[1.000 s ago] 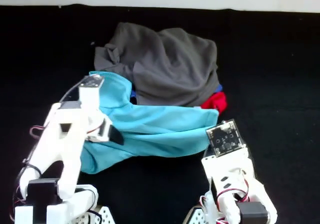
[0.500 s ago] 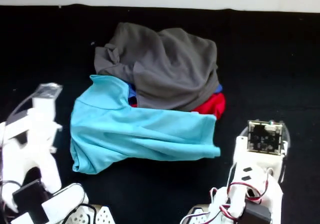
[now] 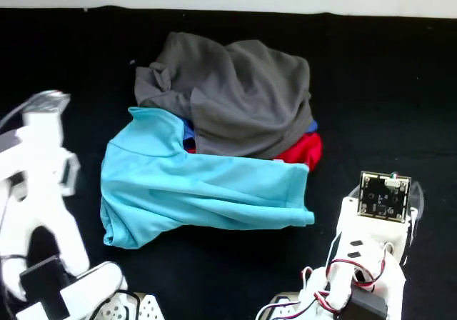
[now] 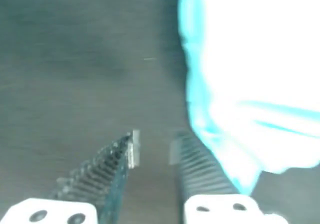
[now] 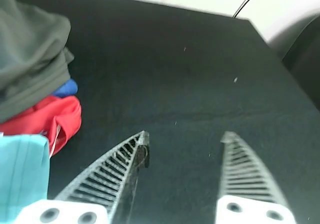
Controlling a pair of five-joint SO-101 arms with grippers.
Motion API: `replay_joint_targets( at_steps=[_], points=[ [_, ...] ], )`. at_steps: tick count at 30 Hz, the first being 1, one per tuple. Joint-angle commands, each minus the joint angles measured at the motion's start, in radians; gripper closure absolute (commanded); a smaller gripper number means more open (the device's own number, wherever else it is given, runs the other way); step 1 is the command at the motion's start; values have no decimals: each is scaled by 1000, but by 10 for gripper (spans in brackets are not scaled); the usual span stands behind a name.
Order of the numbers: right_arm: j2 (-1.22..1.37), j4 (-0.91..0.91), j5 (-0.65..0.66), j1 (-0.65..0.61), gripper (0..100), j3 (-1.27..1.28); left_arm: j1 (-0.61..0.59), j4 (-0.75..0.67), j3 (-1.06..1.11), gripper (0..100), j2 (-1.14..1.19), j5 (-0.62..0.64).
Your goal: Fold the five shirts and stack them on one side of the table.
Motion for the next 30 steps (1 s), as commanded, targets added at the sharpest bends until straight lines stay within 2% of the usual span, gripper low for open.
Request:
replay_joint_targets(
  at_steps=[1, 4, 9, 13, 15, 17, 19, 22, 23, 30],
  points=[
    [2, 58, 11, 10, 627, -12, 200, 18, -5, 668, -22, 239],
    [2, 94, 11, 10, 627, -13, 354, 8, -7, 663, -22, 302],
    [2, 119, 11, 10, 627, -13, 509, -150, 59, 663, -21, 330],
    [2, 119, 9, 10, 627, -13, 530, -298, 127, 663, 73, 327],
    [2, 119, 9, 10, 627, -13, 522, -316, 117, 664, 171, 322],
    [2, 119, 9, 10, 627, -13, 513, -301, 73, 697, 277, 265],
    [2, 117, 9, 10, 628, -13, 487, -247, 12, 796, 367, 187],
    [2, 110, 11, 8, 658, -13, 415, -126, -133, 1000, 476, 167],
    [2, 110, 14, 4, 679, -13, 380, -87, -174, 975, 501, 167],
    [2, 64, 15, 2, 786, -4, 31, 107, -476, 991, 555, 161]
  ],
)
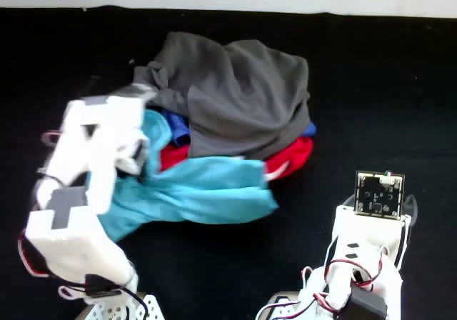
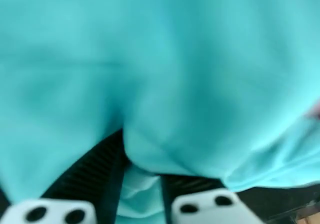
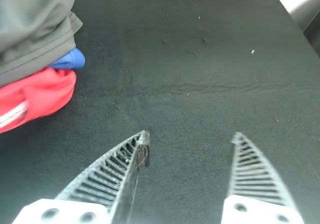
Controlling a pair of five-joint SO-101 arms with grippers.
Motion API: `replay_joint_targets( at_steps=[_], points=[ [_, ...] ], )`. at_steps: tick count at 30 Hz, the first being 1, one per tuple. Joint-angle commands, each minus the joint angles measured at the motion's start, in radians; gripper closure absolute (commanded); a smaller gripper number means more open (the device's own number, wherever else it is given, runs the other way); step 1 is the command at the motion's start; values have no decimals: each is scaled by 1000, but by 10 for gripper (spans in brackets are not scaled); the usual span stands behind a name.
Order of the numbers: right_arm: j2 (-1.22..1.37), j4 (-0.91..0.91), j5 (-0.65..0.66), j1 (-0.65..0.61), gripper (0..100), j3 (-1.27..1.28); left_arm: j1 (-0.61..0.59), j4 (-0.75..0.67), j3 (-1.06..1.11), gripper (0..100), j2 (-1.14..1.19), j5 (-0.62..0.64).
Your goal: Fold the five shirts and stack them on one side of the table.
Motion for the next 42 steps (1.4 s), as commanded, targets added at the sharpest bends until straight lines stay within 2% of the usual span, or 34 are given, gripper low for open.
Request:
replay_joint_targets(
  at_steps=[1, 5, 8, 16, 20, 22, 28, 30, 33, 36, 42],
  points=[
    [2, -56, 8, 2, 786, -4, -249, 83, -185, 991, -5, -18],
    [2, -77, 5, 2, 786, -2, -449, 183, -420, 991, -22, -18],
    [5, -77, 5, 2, 786, -2, -535, 258, -575, 991, -15, -18],
    [10, -77, 8, 2, 786, -2, -624, 379, -786, 991, -24, -17],
    [10, -76, 9, 2, 786, -2, -630, 422, -851, 987, -24, -17],
    [10, -73, 9, 2, 786, -2, -630, 450, -874, 953, -24, -12],
    [10, -71, 6, 2, 786, -2, -630, 473, -894, 763, -25, -9],
    [10, -70, 6, 2, 786, -2, -624, 476, -894, 729, -27, 28],
    [12, -68, 6, 4, 786, -1, -576, 477, -868, 707, -58, 80],
    [12, -64, 6, 4, 786, 2, -458, 477, -756, 692, -116, 80],
    [12, -28, 8, 2, 786, 48, -65, 474, -357, 688, -229, 80]
  ],
)
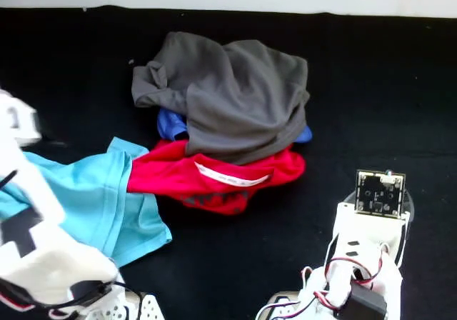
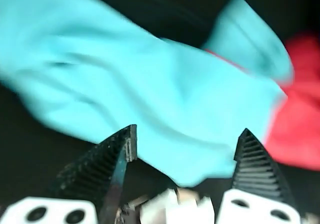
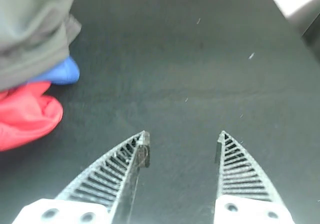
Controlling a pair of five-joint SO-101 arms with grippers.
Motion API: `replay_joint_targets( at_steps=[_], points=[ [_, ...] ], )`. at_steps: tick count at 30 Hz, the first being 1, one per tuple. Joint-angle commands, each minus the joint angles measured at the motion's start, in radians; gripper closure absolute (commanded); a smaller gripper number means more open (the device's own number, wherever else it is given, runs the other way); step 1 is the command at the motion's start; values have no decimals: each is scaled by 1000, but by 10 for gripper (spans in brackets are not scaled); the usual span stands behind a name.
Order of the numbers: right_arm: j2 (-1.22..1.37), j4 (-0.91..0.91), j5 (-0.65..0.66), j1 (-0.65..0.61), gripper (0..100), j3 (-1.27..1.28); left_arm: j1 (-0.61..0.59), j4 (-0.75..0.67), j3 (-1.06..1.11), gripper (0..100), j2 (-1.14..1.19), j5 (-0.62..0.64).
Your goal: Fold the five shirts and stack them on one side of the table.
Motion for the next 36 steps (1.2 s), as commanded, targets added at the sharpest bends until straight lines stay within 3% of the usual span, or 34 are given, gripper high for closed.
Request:
replay_joint_targets(
  at_steps=[1, 4, 7, 12, 16, 18, 22, 29, 36],
  points=[
    [10, 4, 8, 2, 786, 16, 275, 3, 214, 688, -87, 8],
    [10, 4, 8, 2, 786, 19, 467, -66, 335, 691, -94, 8],
    [10, 4, 9, 4, 786, 16, 584, -242, 455, 691, -94, 46],
    [5, 5, 9, 7, 786, 12, 641, -557, 668, 691, -94, 89],
    [5, 5, 9, 8, 786, 13, 631, -615, 759, 693, -94, 86],
    [4, 5, 9, 5, 786, 16, 607, -615, 779, 742, -94, 60],
    [2, 5, 6, 4, 786, 18, 516, -615, 805, 1000, -94, -9],
    [2, 5, 6, 4, 786, 18, 211, -529, 714, 992, -104, -28],
    [2, 5, 5, 4, 786, 18, -125, -281, 344, 992, -105, -83]
  ],
)
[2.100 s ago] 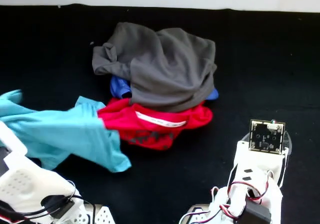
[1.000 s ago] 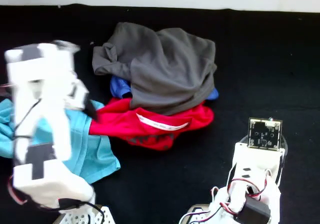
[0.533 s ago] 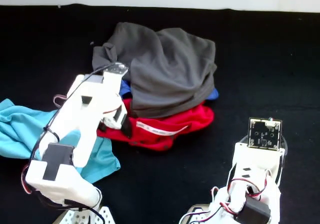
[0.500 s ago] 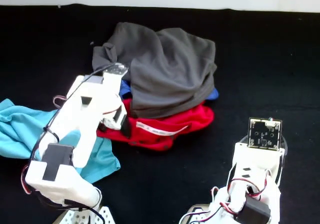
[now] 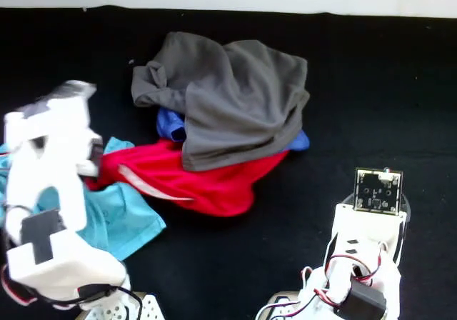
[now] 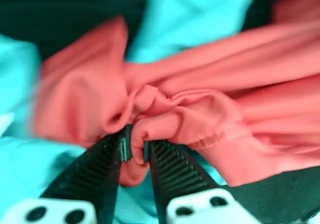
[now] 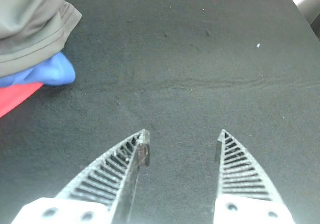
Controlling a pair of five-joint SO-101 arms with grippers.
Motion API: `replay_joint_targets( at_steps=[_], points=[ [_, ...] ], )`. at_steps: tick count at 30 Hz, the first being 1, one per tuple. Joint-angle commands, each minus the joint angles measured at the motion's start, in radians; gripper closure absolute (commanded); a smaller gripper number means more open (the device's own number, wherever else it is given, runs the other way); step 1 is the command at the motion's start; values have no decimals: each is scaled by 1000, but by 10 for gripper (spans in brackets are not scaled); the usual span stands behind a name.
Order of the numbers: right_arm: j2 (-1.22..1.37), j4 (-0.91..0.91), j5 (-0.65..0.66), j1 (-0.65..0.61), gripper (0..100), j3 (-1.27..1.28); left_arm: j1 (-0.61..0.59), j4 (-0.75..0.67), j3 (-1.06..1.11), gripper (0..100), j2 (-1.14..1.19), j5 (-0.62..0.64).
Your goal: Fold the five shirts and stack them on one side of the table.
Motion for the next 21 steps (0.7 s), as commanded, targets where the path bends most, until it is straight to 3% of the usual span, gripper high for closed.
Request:
replay_joint_targets(
  at_steps=[1, 6, 12, 21],
  points=[
    [2, 5, 5, 4, 786, -2, -186, 118, -260, 992, -45, -28],
    [2, 5, 5, 4, 786, -2, -374, 230, -619, 992, -45, -32],
    [2, 4, 5, 2, 786, -2, -526, 232, -929, 992, -44, -32],
    [2, 4, 5, 2, 786, -10, -562, 207, -992, 991, -35, -29]
  ],
)
